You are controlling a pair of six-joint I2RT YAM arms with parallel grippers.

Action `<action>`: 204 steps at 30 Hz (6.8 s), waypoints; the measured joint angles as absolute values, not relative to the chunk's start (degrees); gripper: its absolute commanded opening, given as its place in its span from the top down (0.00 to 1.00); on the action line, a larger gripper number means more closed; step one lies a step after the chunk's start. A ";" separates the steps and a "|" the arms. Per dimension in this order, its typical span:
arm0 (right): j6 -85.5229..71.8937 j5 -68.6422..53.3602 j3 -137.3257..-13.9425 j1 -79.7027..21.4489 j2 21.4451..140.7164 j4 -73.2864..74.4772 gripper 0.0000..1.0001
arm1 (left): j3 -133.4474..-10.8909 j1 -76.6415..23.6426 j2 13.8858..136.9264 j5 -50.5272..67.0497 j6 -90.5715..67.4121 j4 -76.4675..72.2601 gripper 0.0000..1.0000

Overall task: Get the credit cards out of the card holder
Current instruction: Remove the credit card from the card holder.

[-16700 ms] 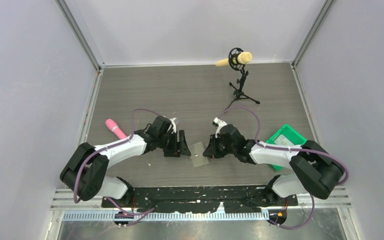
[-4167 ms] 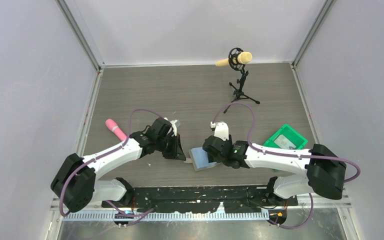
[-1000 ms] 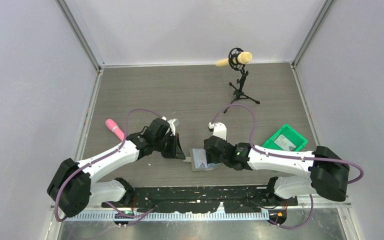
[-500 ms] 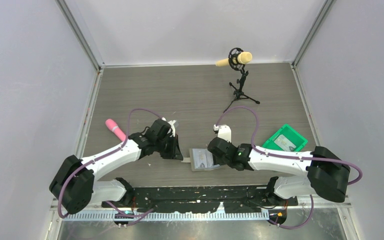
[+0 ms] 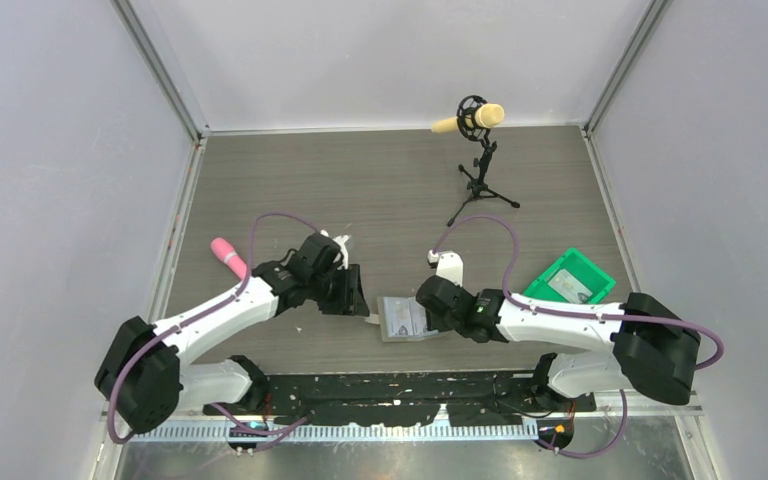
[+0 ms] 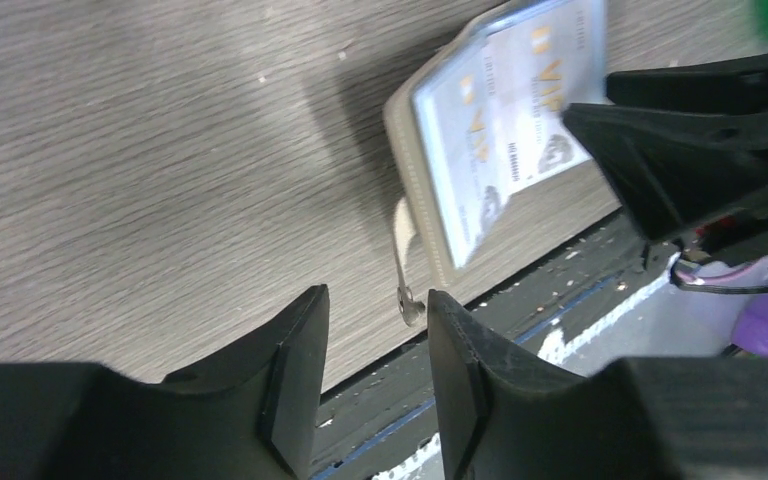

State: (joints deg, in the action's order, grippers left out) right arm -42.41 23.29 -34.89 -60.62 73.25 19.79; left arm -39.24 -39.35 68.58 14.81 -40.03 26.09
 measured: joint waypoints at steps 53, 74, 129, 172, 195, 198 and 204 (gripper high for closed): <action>-43.94 13.43 -38.57 -64.40 69.43 11.77 0.73 | -46.02 -41.89 97.65 30.98 -48.14 -8.21 0.83; -44.62 8.58 -28.36 -57.47 75.05 -1.63 0.74 | -37.23 -40.03 85.06 21.56 -45.84 4.47 0.85; -46.76 -12.34 -20.95 -45.06 77.78 -18.20 0.69 | -38.15 -40.01 83.13 12.36 -38.24 12.67 0.83; -43.16 -8.88 -21.43 -45.23 70.17 -7.60 0.66 | -35.57 -47.53 79.33 14.92 -44.40 15.46 1.00; -45.43 -12.36 -21.65 -45.15 76.66 -15.70 0.68 | -35.64 -44.27 79.33 13.87 -39.99 17.21 1.00; -45.74 -12.36 -21.56 -45.15 76.93 -16.08 0.69 | -35.64 -44.27 79.37 13.85 -39.99 17.21 1.00; -46.41 -11.92 -21.61 -45.15 77.19 -15.79 0.70 | -35.64 -44.27 79.37 13.54 -39.99 17.21 1.00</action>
State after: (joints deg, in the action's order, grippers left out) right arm -46.41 -11.92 -21.61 -45.15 77.19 -15.79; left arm -35.64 -44.27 79.37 13.54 -39.99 17.21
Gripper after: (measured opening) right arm 0.303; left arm 0.038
